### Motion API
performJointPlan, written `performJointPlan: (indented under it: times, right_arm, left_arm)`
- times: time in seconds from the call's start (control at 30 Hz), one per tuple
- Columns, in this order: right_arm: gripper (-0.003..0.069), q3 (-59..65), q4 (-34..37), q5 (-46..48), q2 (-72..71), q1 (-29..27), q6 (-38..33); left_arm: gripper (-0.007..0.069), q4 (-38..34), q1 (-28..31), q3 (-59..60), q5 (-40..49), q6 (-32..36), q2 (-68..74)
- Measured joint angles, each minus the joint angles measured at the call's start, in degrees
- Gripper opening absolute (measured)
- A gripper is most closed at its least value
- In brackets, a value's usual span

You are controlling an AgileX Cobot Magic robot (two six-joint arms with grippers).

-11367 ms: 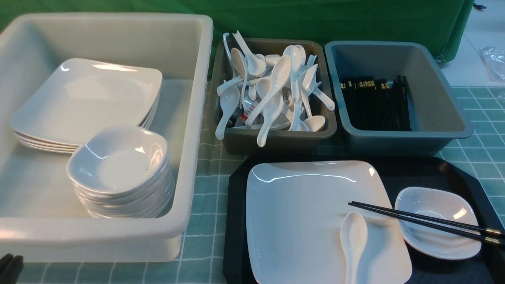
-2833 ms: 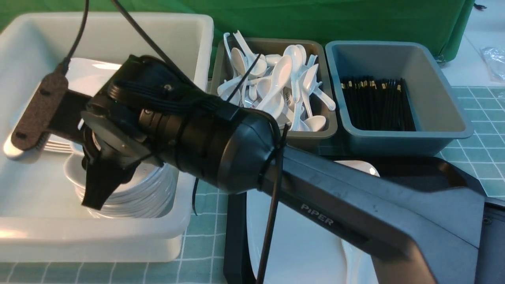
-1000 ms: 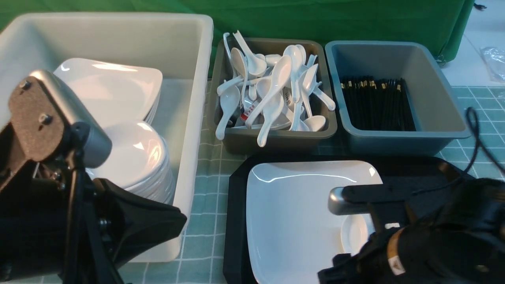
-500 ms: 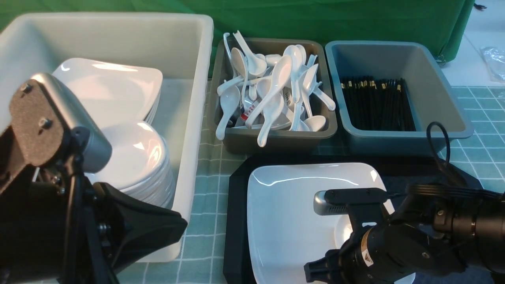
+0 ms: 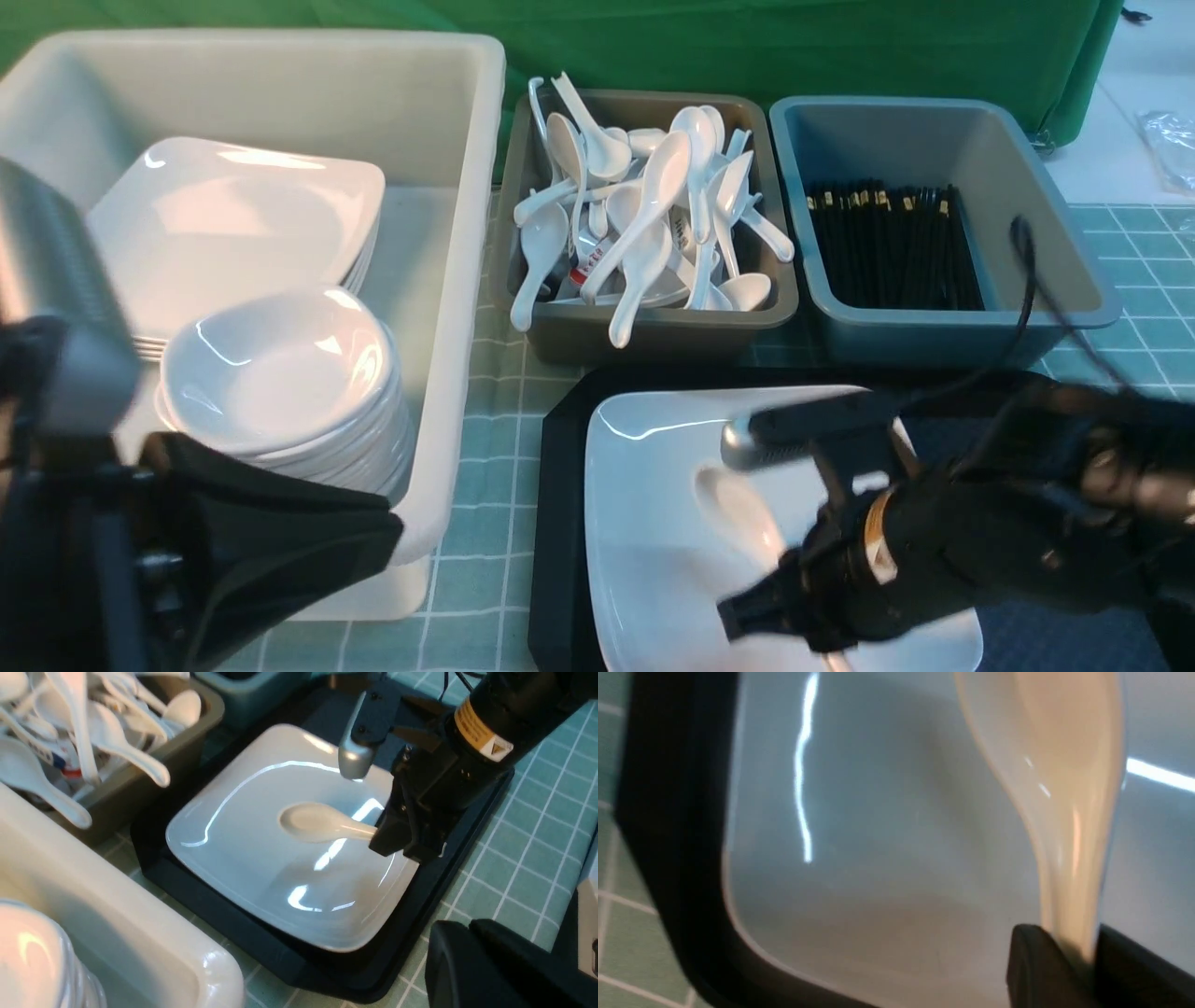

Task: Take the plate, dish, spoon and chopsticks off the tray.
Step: Use the right arm to grab a soup spoon from the plate, then use the right arm to put the soup spoon into the small storage box in the middle

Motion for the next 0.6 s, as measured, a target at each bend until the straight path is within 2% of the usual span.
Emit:
performJointPlan:
  times: [0.13, 0.3, 0.33, 0.43, 0.6]
  right_arm:
    - [0.0127, -5.21, 0.19, 1.13, -2.72, -1.83, -3.32]
    - [0.0127, -16.36, 0.19, -4.67, 0.37, -10.31, -9.48]
    - [0.0127, -17.23, 0.19, -4.95, 1.00, -10.63, -9.64]
    - [0.0127, -24.12, 0.19, -7.89, 7.23, -14.71, -11.46]
    - [0.0126, -38.73, 0.19, -8.15, 20.23, -17.09, -12.24]
  left_arm:
    - [0.0017, 0.41, 0.00, 0.00, -1.08, 0.06, -2.21]
    - [0.0017, 3.62, 0.00, 0.00, -2.47, -0.01, -4.11]
    - [0.0017, 3.83, 0.00, 0.00, -2.47, -0.01, -4.20]
    - [0.0017, 4.59, 0.00, 0.00, -2.47, -0.17, -4.25]
    - [0.0017, 4.85, 0.00, 0.00, -3.13, -0.23, -4.25]
